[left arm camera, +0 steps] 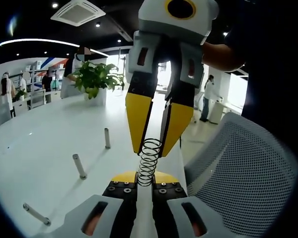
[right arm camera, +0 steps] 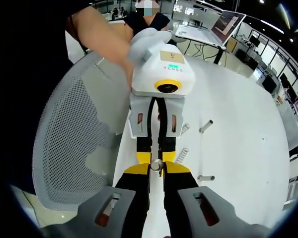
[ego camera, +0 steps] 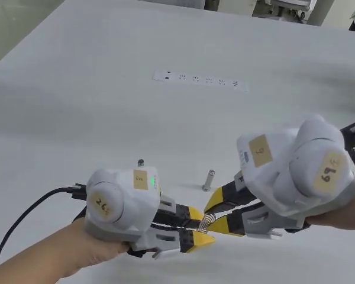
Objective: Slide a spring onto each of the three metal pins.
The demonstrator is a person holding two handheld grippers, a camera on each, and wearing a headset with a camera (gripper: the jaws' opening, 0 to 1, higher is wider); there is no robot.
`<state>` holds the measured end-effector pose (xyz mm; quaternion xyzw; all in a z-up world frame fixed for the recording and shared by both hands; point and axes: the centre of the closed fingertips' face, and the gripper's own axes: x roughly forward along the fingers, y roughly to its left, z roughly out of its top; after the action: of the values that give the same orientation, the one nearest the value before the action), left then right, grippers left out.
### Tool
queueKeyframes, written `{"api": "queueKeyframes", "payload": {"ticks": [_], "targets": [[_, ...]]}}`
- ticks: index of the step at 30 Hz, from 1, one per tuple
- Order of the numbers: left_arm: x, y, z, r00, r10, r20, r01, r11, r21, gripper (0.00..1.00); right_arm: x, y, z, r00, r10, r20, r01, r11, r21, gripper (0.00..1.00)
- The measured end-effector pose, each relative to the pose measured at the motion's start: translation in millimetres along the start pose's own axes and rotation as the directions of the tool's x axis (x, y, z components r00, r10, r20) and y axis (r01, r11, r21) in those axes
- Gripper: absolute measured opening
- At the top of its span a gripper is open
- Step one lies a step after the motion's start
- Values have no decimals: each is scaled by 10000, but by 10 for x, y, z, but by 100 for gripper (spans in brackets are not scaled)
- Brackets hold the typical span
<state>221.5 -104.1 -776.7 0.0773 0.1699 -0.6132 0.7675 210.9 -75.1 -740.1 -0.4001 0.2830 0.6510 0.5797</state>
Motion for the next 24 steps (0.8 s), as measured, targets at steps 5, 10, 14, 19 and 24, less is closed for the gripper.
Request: {"api": "queueKeyframes", "payload": {"ticks": [5,10,14,19,24], "targets": [[9,-7,15,10000,24,39,-24,10000,-5,2,-11,-4,1,10000,35,21,-35,9999,123,6],[22,-9,16,10000,15,42,-15,10000,-45,3,-14,5,-2,9999,106,-60,-105,9999,134,6],[22,-3,21,10000,46,68,-44,9997,-251,3,-16,-3,6,10000,84,-44,-84,9998,154,6],[17,5,24,9999,101,69,-99,9996,-259,3,-14,-9,17,10000,70,-26,-69,9999,156,6],[7,17,28,9998,174,82,-172,9995,-276,4,-23,-19,33,10000,29,32,-30,9999,130,7]]}}
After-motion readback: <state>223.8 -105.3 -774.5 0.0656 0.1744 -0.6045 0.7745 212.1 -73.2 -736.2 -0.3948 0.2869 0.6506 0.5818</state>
